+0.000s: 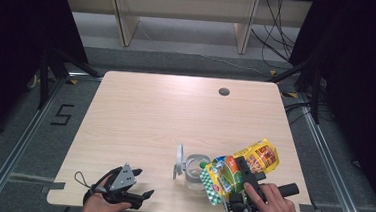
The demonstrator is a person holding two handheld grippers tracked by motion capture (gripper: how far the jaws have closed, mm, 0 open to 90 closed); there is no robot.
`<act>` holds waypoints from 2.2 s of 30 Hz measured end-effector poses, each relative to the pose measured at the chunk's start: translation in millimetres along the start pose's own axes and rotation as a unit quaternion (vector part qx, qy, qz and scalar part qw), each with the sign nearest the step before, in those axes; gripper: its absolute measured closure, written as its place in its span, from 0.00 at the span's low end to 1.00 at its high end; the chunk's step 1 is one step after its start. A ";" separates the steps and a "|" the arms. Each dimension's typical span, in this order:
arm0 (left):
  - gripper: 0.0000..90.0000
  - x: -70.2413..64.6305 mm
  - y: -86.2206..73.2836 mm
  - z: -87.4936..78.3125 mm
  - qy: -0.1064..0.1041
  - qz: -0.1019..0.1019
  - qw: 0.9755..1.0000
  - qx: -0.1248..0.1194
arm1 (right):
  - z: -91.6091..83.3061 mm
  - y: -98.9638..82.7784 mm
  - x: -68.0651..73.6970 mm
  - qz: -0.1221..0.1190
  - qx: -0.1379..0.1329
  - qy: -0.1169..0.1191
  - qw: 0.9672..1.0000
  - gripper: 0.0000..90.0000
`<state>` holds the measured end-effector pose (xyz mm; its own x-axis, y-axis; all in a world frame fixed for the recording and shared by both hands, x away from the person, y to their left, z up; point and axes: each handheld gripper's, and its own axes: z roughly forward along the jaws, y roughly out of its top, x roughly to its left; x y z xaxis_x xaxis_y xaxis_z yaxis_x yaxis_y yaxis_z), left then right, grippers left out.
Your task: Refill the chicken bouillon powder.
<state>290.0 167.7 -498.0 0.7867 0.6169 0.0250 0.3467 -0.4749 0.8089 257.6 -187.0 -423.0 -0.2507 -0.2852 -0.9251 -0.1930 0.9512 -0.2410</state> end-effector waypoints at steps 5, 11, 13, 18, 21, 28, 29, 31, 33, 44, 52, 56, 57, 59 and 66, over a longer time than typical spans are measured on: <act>0.24 1.7 0.3 -1.7 -0.003 0.007 1.000 0.010 | 2.4 2.9 -6.5 -0.043 -0.005 -0.012 0.999 0.62; 0.24 -0.3 -0.2 0.1 -0.001 -0.004 1.000 0.001 | 6.5 5.3 -9.0 -0.066 -0.005 -0.012 0.998 0.62; 0.24 1.2 0.4 -0.2 -0.001 0.009 1.000 0.000 | 6.3 5.5 -6.5 -0.056 -0.003 -0.010 0.998 0.62; 0.24 -0.4 -0.4 0.2 -0.001 -0.002 1.000 0.001 | 5.5 6.1 -5.8 -0.069 0.010 -0.011 0.997 0.62; 0.24 -0.2 -0.2 0.2 -0.001 -0.001 1.000 0.001 | 6.8 7.3 -9.3 -0.103 0.004 -0.015 0.995 0.62; 0.24 0.9 -0.4 0.6 0.003 0.004 1.000 0.005 | 6.7 7.5 -8.3 -0.112 0.005 -0.018 0.993 0.62; 0.24 1.2 -0.3 0.4 0.004 0.006 1.000 0.006 | 6.7 7.5 -8.3 -0.112 0.005 -0.018 0.993 0.62; 0.24 -0.4 -0.5 1.2 0.001 -0.005 1.000 -0.002 | 6.9 7.7 -8.6 -0.112 0.005 -0.019 0.994 0.62; 0.24 0.2 -0.1 0.0 -0.001 -0.002 1.000 0.002 | 7.0 7.4 -8.8 -0.108 0.002 -0.019 0.994 0.62; 0.24 0.4 -0.3 0.3 -0.001 -0.002 1.000 -0.002 | 8.3 9.2 -9.9 -0.120 0.008 -0.013 0.993 0.63; 0.24 -0.4 0.1 0.1 -0.002 0.000 1.000 0.004 | 7.5 10.4 -11.4 -0.134 0.010 -0.022 0.991 0.63; 0.24 -0.3 0.0 0.1 -0.001 0.000 1.000 0.004 | 6.8 11.4 -11.5 -0.136 0.011 -0.022 0.990 0.63; 0.24 -0.2 0.1 -0.1 -0.001 0.001 1.000 0.004 | 6.8 11.9 -11.7 -0.138 0.011 -0.022 0.990 0.63; 0.24 -0.1 0.2 -0.4 -0.001 0.002 1.000 0.004 | 7.4 12.7 -12.7 -0.151 0.004 -0.025 0.988 0.63; 0.24 0.1 0.3 -0.6 -0.001 0.004 1.000 0.005 | 11.1 13.4 -9.1 -0.157 0.002 -0.021 0.987 0.63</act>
<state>289.9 168.0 -497.4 0.7905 0.6117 0.0295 0.3457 -0.4856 0.8029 267.9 -170.4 -421.0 -0.1397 -0.5611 -0.8159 -0.2515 0.8171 -0.5188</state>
